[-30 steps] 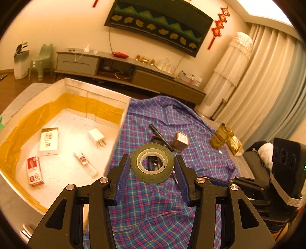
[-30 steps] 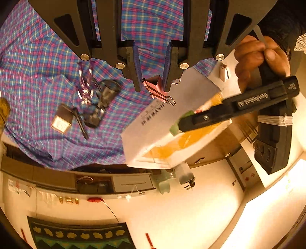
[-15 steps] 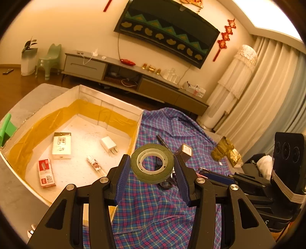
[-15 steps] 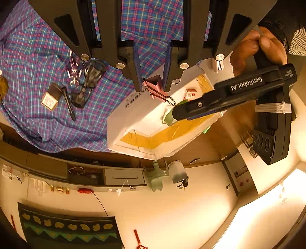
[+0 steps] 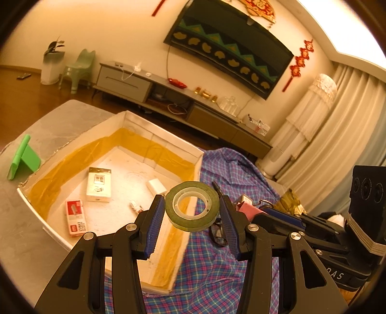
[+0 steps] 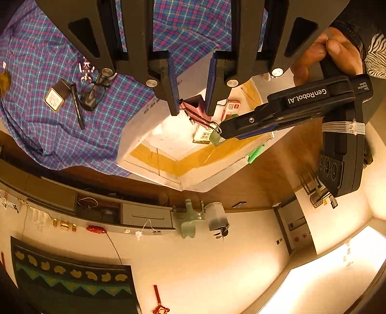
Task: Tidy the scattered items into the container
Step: 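Carry the tape roll and pink clip over the cardboard box with both tools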
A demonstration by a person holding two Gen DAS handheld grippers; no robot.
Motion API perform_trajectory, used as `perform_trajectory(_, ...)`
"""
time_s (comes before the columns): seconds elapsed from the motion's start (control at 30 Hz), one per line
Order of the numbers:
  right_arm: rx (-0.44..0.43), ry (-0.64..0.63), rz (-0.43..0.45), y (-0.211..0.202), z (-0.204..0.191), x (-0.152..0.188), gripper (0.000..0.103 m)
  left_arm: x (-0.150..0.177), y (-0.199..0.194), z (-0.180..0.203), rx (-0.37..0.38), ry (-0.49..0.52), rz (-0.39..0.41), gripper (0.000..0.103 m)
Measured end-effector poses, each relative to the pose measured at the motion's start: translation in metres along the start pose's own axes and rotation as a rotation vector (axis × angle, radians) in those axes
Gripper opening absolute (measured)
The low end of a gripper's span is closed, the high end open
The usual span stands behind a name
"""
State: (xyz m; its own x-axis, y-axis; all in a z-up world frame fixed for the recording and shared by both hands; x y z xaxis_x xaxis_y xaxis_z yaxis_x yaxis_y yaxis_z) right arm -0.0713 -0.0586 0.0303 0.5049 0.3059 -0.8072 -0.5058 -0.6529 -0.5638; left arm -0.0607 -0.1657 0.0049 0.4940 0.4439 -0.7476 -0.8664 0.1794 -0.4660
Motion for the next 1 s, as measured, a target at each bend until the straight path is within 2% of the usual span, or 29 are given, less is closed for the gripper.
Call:
perform_trajectory(0.47,-0.002,-0.051,-0.023,0.025,-0.012,-0.019,0.023,-0.009,-0.003,-0.032,-0.031,-0.084,-0.002,0.049)
perform_trajectory(1.0,0.002,-0.103,-0.083,0.075,-0.022,-0.044,0.023,-0.002,0.004,-0.062,-0.117,-0.116,-0.069,0.049)
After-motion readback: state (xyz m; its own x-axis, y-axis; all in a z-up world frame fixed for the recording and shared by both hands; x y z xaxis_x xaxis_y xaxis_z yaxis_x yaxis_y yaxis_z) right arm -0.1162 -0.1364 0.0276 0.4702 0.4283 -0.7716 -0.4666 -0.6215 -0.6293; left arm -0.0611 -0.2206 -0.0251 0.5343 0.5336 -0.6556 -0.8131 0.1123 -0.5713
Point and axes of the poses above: each gripper's, at about its wrist camera, not at the fingertips, and y roughly the way its jaws point, z to its right, x to its underside, the point moved 10 cm from there along y, roughly the way its jaws point, and after that the axes turned 5 degrees about z, right-handed, at the moved point
